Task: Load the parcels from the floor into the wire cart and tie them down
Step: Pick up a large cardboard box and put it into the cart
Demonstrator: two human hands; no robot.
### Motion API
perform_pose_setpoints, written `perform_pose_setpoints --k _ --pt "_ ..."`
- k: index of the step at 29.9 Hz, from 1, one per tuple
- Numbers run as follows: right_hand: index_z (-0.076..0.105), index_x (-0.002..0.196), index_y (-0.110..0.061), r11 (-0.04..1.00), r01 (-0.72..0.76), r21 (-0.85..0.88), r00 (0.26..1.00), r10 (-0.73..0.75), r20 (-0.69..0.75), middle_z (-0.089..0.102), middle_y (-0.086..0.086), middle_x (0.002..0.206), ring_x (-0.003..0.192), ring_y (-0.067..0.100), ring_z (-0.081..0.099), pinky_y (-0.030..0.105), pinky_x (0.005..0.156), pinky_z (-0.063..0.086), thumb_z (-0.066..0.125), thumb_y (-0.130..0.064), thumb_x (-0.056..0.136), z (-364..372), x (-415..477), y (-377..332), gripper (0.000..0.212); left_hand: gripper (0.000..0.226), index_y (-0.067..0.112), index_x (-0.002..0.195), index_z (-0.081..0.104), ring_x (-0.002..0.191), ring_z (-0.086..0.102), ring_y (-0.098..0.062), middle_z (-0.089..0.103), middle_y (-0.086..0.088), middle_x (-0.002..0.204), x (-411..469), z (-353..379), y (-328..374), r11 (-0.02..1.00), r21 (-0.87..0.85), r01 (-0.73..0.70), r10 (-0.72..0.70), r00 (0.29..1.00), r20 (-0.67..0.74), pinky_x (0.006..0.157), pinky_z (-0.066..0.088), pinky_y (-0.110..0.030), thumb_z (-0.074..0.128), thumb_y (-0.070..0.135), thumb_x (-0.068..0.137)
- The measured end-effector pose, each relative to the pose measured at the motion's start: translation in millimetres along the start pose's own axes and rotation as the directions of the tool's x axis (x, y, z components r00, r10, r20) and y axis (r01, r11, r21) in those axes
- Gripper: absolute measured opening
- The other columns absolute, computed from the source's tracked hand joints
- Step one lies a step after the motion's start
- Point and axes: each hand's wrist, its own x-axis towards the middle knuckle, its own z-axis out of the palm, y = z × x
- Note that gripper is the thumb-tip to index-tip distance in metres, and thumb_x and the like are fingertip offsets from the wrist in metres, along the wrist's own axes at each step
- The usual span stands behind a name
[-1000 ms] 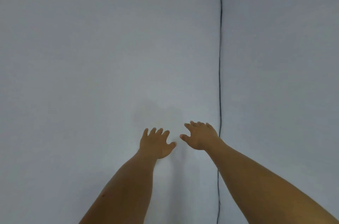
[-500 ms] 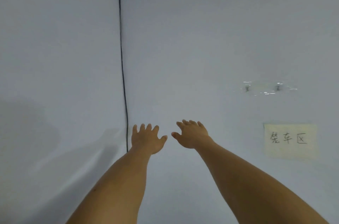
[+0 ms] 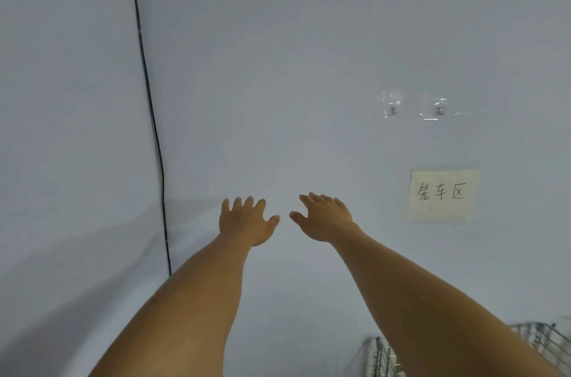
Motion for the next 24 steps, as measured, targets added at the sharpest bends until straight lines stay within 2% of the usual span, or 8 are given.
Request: perform_pose_setpoints --k 6,11,17,21,22,24 --pt "0.027 0.161 -0.022 0.999 0.014 0.030 0.996 -0.016 0.090 0.029 0.000 0.167 0.154 0.026 0.027 0.046 0.125 0.019 0.028 -0.063 0.104 75 27 3 0.070 0.074 0.028 0.164 0.020 0.158 0.014 -0.030 0.019 -0.003 0.172 20 78 -18 0.999 -0.037 0.035 -0.031 0.993 0.116 0.128 0.002 -0.054 0.017 0.069 0.102" --pt "0.028 0.160 -0.020 0.993 -0.016 0.114 0.974 -0.010 0.226 0.033 0.002 0.166 0.152 0.027 0.030 0.045 0.123 0.024 0.029 -0.061 0.105 176 36 -1 0.069 0.074 0.028 0.164 0.021 0.158 0.017 -0.030 0.019 -0.003 0.172 19 185 -33 0.991 -0.086 0.101 -0.075 0.961 0.267 0.128 0.004 -0.054 0.018 0.069 0.102" --pt "0.026 0.162 -0.022 0.975 -0.089 0.202 0.892 -0.012 0.452 0.030 0.001 0.167 0.153 0.027 0.030 0.046 0.122 0.025 0.030 -0.061 0.106 338 21 -18 0.069 0.075 0.027 0.163 0.023 0.156 0.022 -0.032 0.024 -0.004 0.170 -4 348 -37 0.987 -0.109 0.114 -0.049 0.878 0.476 0.127 0.010 -0.055 0.018 0.071 0.102" --pt "0.027 0.161 -0.024 0.940 -0.207 0.270 0.806 0.007 0.592 0.031 0.003 0.167 0.150 0.030 0.034 0.050 0.120 0.030 0.032 -0.062 0.104 465 -2 -33 0.069 0.075 0.026 0.162 0.025 0.154 0.028 -0.031 0.027 -0.004 0.170 -36 472 -42 0.964 -0.158 0.214 -0.077 0.793 0.604 0.127 0.016 -0.053 0.017 0.070 0.102" --pt "0.028 0.160 -0.023 0.942 -0.196 0.272 0.783 -0.017 0.622 0.030 0.006 0.166 0.149 0.032 0.036 0.050 0.119 0.033 0.034 -0.058 0.105 498 -11 -36 0.065 0.074 0.025 0.161 0.028 0.152 0.033 -0.031 0.031 -0.005 0.168 -48 503 -44 0.950 -0.172 0.261 -0.093 0.762 0.641 0.125 0.022 -0.053 0.018 0.069 0.103" --pt "0.031 0.158 -0.017 0.941 -0.181 0.286 0.734 -0.064 0.676 0.028 0.017 0.164 0.144 0.037 0.041 0.047 0.113 0.041 0.037 -0.037 0.110 565 -31 -39 0.052 0.065 0.019 0.155 0.037 0.141 0.046 -0.036 0.044 -0.011 0.158 -72 566 -50 0.920 -0.210 0.330 -0.093 0.707 0.701 0.117 0.036 -0.053 0.025 0.061 0.106"
